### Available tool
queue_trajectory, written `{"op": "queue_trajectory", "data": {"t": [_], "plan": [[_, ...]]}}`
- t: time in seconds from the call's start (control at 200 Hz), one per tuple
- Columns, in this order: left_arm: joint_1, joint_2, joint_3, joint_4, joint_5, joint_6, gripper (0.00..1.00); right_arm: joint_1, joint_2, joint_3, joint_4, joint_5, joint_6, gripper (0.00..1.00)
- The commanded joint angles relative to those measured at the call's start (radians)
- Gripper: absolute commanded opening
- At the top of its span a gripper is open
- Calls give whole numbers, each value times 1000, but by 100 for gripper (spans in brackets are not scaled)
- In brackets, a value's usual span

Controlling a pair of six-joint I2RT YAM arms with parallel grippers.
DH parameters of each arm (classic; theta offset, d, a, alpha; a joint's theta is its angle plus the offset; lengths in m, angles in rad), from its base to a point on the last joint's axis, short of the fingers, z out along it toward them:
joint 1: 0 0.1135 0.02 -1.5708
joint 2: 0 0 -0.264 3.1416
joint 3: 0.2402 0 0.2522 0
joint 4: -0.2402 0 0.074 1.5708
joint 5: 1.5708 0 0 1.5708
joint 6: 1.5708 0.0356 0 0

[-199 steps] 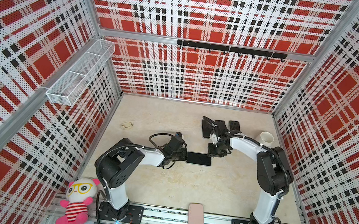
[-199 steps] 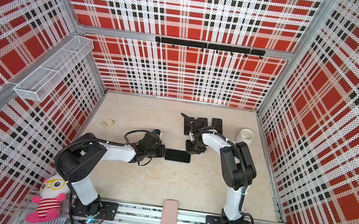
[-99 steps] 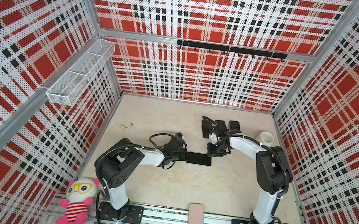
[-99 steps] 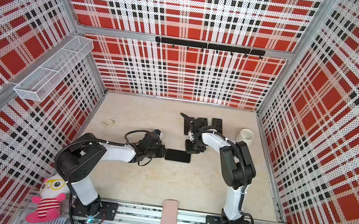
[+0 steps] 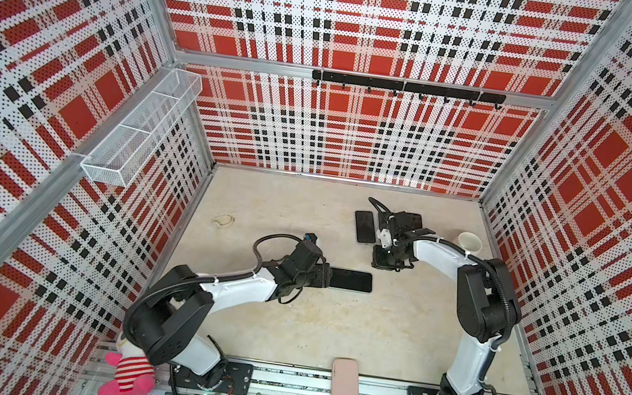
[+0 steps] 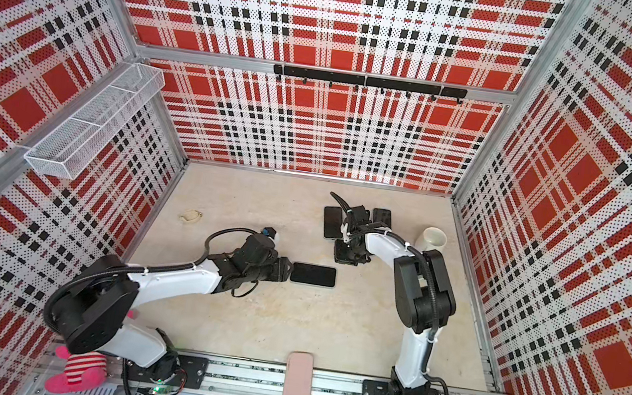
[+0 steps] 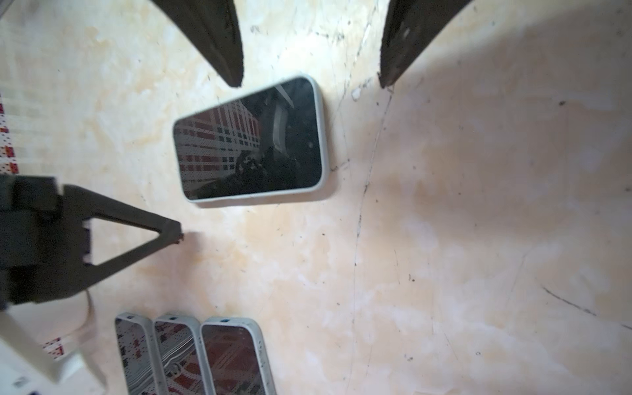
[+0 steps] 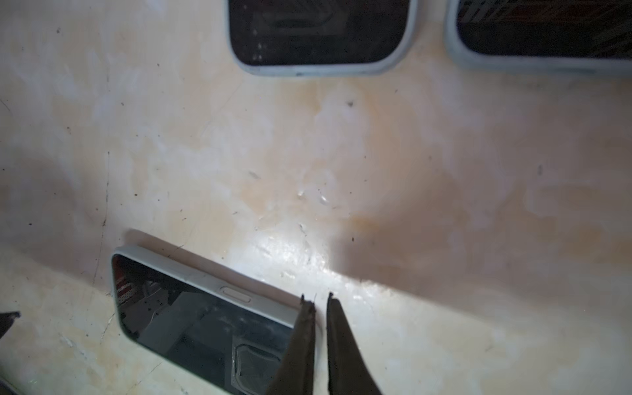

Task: Put the phone into the phone case
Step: 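Open the left gripper and lift it off the cased phone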

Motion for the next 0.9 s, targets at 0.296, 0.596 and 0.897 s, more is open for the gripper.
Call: {"op": "queue_trajectory", "data": {"t": [0.296,0.596,0.897], "plan": [[-63,-173,-133,-52,-221,-256,37,61,-71,-214,136,-108,5,10],[-73,-221,-158,-120,-236,-410,34,258,-178,-444,495,-193,292,11],[-74,-218,-129,-210,-215,-376,54,371,-217,-434,641,-150,390,14]]}}
